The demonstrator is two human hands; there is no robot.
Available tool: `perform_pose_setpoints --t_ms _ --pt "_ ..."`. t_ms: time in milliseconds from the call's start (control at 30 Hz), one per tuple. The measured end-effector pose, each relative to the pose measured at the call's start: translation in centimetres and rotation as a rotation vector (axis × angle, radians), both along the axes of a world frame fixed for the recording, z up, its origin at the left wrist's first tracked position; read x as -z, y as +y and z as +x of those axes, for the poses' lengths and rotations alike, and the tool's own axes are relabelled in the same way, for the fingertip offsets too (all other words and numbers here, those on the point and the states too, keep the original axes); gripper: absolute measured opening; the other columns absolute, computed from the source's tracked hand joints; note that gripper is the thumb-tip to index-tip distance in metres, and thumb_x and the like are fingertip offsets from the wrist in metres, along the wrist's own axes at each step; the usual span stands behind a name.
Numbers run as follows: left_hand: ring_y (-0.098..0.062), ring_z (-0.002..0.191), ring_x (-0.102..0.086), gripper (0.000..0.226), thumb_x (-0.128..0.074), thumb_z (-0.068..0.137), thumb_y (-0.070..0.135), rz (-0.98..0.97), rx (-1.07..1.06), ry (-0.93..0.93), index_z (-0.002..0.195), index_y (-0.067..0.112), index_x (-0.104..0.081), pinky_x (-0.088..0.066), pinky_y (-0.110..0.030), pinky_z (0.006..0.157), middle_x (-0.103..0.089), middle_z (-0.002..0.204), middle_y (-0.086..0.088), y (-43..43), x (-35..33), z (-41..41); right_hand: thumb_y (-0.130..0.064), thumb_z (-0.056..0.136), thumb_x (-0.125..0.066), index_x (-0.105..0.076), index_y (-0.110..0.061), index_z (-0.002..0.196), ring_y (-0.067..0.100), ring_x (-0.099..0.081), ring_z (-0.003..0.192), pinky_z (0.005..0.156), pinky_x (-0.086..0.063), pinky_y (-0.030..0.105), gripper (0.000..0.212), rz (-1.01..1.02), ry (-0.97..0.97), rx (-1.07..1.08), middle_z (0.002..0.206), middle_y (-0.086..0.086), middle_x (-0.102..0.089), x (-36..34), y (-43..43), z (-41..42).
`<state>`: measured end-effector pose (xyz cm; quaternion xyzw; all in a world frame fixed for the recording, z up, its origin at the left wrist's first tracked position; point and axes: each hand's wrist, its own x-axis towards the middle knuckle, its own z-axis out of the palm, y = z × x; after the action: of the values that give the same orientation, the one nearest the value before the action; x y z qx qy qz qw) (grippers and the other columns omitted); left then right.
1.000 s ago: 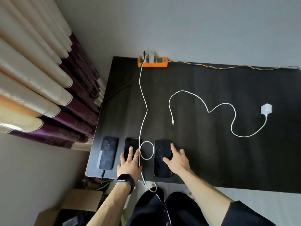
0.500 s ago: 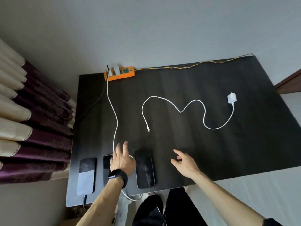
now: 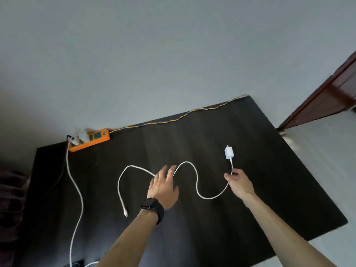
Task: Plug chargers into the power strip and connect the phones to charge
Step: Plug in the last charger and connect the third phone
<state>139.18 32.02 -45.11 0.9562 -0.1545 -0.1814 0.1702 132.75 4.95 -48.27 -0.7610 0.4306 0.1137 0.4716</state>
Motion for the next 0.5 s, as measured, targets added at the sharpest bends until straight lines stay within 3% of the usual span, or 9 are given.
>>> perform_pose_setpoints --t_ms 67,133,300,500 --pt "-0.024 0.146 -0.026 0.074 -0.053 0.091 0.034 0.031 0.02 0.005 0.155 0.031 -0.017 -0.026 -0.04 0.119 -0.02 0.161 -0.003 -2.5 0.7 1.9 -0.043 0.094 -0.063 -0.041 -0.017 0.148 0.023 -0.062 0.113 0.102 -0.048 0.041 0.064 0.008 0.008 0.03 0.119 -0.001 -0.065 0.9 -2.9 2.2" --pt "-0.025 0.148 -0.021 0.075 -0.053 0.092 0.035 0.075 0.033 0.027 0.156 0.031 -0.014 -0.024 -0.043 0.12 -0.016 0.163 -0.003 -4.5 1.9 3.5 -0.044 0.093 -0.064 -0.038 -0.016 0.15 0.027 -0.062 0.115 0.103 -0.05 0.046 0.068 0.019 0.027 0.048 0.128 0.005 -0.063 2.4 -5.3 4.3" --pt "-0.022 0.153 -0.011 0.074 -0.051 0.095 0.037 0.231 0.069 0.13 0.157 0.027 -0.013 -0.017 -0.047 0.122 -0.014 0.165 0.001 -5.6 5.3 5.2 -0.053 0.089 -0.067 -0.032 -0.014 0.153 0.032 -0.055 0.128 0.098 -0.048 0.043 0.083 -0.06 0.083 0.016 0.151 0.014 -0.042 5.3 -7.2 7.7" --pt "-0.022 0.141 -0.038 0.062 -0.049 0.094 0.038 0.212 0.042 0.298 0.153 0.027 -0.032 -0.033 -0.036 0.115 -0.041 0.153 0.002 -5.1 6.8 3.4 -0.056 0.097 -0.051 -0.046 -0.024 0.14 0.029 -0.062 0.104 0.081 -0.051 0.042 0.053 -0.255 0.088 -0.101 0.125 0.01 -0.058 7.1 -7.8 8.7"
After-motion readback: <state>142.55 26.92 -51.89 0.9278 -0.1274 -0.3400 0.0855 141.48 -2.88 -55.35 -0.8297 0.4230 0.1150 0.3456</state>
